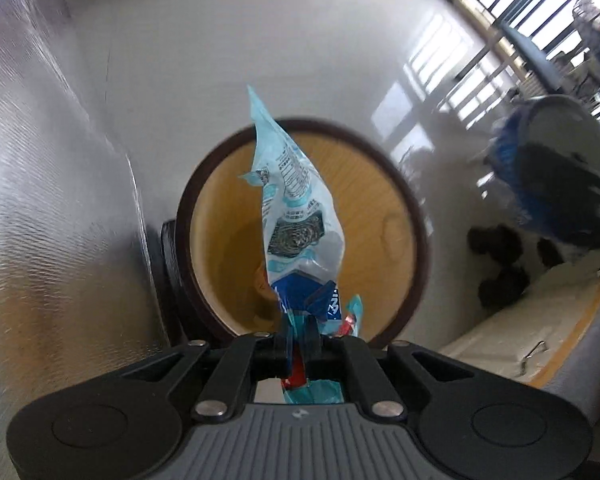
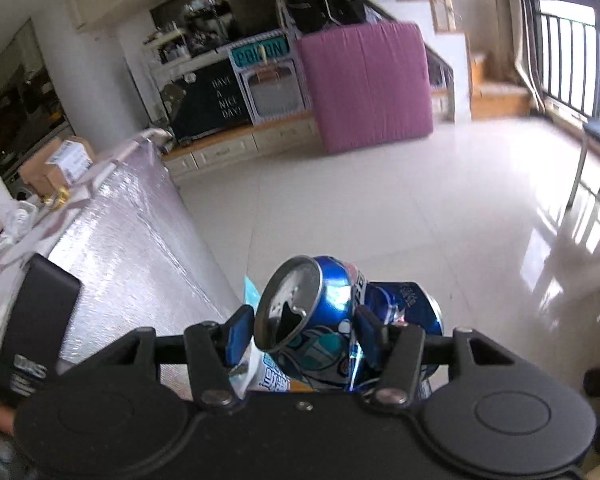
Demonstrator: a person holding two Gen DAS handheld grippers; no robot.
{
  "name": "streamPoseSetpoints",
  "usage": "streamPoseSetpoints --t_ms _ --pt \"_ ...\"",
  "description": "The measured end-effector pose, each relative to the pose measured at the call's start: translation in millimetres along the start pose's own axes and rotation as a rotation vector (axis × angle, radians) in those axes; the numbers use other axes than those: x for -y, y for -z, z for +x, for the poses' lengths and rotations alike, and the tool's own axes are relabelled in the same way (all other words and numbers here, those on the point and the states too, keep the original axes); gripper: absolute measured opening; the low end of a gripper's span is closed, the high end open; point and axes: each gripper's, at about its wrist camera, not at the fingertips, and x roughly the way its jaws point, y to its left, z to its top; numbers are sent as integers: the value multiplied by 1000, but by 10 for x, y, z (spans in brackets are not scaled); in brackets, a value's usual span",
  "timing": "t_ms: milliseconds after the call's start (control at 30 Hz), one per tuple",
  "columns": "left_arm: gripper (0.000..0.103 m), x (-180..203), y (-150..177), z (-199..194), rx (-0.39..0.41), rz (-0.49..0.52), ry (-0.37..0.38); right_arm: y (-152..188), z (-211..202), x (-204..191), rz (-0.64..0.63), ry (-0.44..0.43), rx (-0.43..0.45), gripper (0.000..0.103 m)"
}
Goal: Collect trash
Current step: 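Carry the snack bag and Pepsi can with both grippers over the wastebasket, then open the left gripper over the wastebasket while the right gripper releases the can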
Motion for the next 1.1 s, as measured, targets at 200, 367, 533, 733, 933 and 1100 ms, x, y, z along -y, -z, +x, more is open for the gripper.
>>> streamPoseSetpoints --t_ms 200,367,533,733,933,1100 --pt "32 -79 -70 272 -52 -38 17 75 373 131 54 -26 -86 56" --pt "36 -153 -7 268 -31 -43 -61 147 645 123 77 -58 -148 55" --pt "36 -121 10 204 -22 -94 -43 213 730 141 76 -55 -179 56" --pt "10 25 88 210 -66 -43 16 233 738 212 91 -38 -192 56" --pt "10 -177 66 76 -45 -237 94 222 702 253 121 -39 -183 56" --pt "44 -231 78 108 -43 -295 68 210 701 239 120 -45 -179 56"
